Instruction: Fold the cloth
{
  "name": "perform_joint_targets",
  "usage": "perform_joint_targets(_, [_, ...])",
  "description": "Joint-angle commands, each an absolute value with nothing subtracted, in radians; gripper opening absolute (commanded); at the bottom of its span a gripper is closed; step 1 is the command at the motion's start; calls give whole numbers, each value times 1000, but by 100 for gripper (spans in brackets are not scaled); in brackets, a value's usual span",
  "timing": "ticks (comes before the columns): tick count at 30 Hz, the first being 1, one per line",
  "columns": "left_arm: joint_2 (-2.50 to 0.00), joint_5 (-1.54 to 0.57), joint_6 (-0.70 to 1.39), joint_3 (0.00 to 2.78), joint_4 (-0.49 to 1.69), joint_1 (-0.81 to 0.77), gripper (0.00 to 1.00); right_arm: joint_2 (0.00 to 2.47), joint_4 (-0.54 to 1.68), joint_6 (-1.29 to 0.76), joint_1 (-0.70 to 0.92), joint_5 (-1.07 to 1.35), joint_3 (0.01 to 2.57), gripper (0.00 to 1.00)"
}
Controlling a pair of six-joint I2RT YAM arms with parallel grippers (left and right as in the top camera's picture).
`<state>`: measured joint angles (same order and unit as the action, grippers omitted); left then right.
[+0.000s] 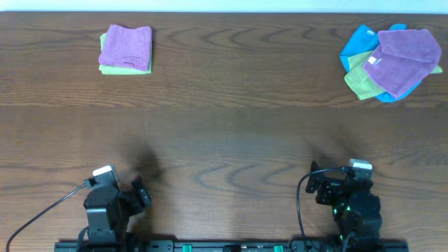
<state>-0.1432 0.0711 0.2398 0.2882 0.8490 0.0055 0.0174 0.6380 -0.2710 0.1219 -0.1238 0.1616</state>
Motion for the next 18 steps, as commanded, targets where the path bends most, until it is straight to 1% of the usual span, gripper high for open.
perform_joint_targets(1, [-113,36,120,284,893,7,95,12,639,-284,119,-120,157,99])
perform_joint_targets(4, [-85,25,70,282,951,6,95,12,639,-284,119,-120,157,99])
perform_joint_targets(13, [-1,14,44,280,947,6,95,12,639,-284,119,-120,157,99])
perform_joint_targets(18, [-3,-20,52,253,912,7,95,12,639,-284,119,-120,157,99])
